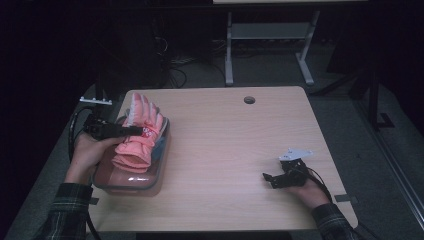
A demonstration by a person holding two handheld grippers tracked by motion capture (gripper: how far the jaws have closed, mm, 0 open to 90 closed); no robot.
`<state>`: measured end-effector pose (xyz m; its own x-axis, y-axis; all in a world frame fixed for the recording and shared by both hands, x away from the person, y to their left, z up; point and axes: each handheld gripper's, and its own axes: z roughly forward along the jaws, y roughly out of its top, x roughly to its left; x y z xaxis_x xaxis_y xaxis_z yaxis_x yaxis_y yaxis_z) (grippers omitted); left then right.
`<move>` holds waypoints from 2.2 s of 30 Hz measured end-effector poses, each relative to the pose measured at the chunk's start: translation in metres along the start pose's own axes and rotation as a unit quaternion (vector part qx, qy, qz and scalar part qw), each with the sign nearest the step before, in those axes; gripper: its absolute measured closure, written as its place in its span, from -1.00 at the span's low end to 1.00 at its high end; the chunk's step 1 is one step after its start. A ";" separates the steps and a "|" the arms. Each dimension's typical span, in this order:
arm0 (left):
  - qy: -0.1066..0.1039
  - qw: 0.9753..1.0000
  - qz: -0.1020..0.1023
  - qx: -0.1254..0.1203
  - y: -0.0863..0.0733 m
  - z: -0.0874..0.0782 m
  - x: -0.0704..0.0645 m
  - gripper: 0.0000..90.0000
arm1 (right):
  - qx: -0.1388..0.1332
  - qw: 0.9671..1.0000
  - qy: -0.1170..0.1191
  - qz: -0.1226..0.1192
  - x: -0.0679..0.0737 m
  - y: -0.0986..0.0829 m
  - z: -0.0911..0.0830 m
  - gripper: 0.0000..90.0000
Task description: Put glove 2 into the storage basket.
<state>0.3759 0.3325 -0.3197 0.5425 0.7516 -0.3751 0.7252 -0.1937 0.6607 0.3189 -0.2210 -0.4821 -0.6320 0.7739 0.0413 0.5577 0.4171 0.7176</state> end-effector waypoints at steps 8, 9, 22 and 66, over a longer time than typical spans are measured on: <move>0.020 0.999 -0.016 0.023 -0.012 0.016 0.017 0.29 | 0.000 1.000 0.000 0.000 0.000 0.000 0.000 -0.78; 0.020 0.999 -0.017 0.026 -0.014 0.018 0.019 0.29 | 0.000 1.000 0.000 0.000 0.000 0.000 0.000 -0.78; 0.014 0.997 -0.018 0.078 -0.040 0.054 0.033 0.25 | 0.000 1.000 0.000 0.000 0.000 0.000 0.000 -0.78; 0.034 0.998 0.054 -0.016 -0.016 0.009 0.002 -0.68 | 0.000 1.000 0.000 -0.002 0.000 0.000 0.000 -0.78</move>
<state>0.3689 0.3313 -0.3367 0.5854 0.7693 -0.2559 0.6495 -0.2560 0.7160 0.3190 -0.2204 -0.4822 -0.6347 0.7718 0.0384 0.5549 0.4207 0.7177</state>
